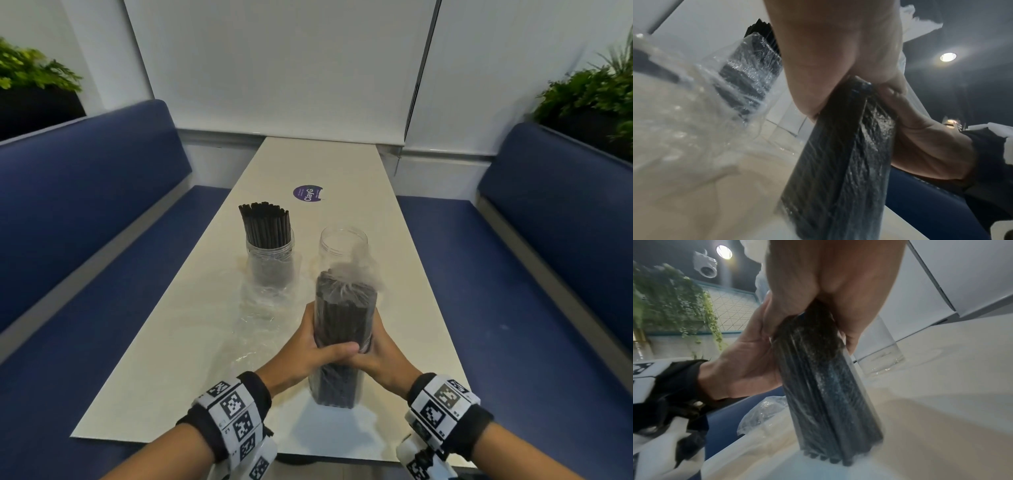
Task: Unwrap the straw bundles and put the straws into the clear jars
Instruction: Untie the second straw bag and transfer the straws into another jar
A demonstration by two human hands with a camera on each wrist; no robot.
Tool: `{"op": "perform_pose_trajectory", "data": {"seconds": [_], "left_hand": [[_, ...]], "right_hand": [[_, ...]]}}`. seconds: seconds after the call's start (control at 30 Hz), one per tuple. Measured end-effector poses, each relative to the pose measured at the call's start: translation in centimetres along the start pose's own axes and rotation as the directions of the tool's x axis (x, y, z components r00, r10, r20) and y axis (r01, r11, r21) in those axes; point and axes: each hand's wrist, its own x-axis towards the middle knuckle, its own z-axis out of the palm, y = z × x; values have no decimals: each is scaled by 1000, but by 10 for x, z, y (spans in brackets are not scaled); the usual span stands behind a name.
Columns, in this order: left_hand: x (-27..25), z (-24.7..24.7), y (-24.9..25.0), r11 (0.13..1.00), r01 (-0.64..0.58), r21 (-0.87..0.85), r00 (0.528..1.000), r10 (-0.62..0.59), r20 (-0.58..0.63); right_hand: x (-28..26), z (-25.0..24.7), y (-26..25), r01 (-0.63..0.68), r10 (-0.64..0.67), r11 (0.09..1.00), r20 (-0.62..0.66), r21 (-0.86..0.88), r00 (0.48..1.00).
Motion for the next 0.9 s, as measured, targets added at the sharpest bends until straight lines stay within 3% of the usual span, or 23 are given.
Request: {"op": "perform_pose_trajectory", "data": {"seconds": [0.23,0.47,0.67,0.9], "left_hand": [[5,-14,19,990,-20,139,999,15,35],[14,-11,52,984,-170,57,983,173,-56],[8,-2,33,993,-116,-7,991,115,-72],[-4,1,16,999,-33,43,998,35,-46]], "right_hand": [[7,-21,-20,-22,45,989,149,-147,988],[15,-26,-42,40,-39,999,42,-34,998],[4,-6,-24,48,-47,997,-8,53,999],[-4,-3,-4,15,-16,999,8,31,1000]]}}
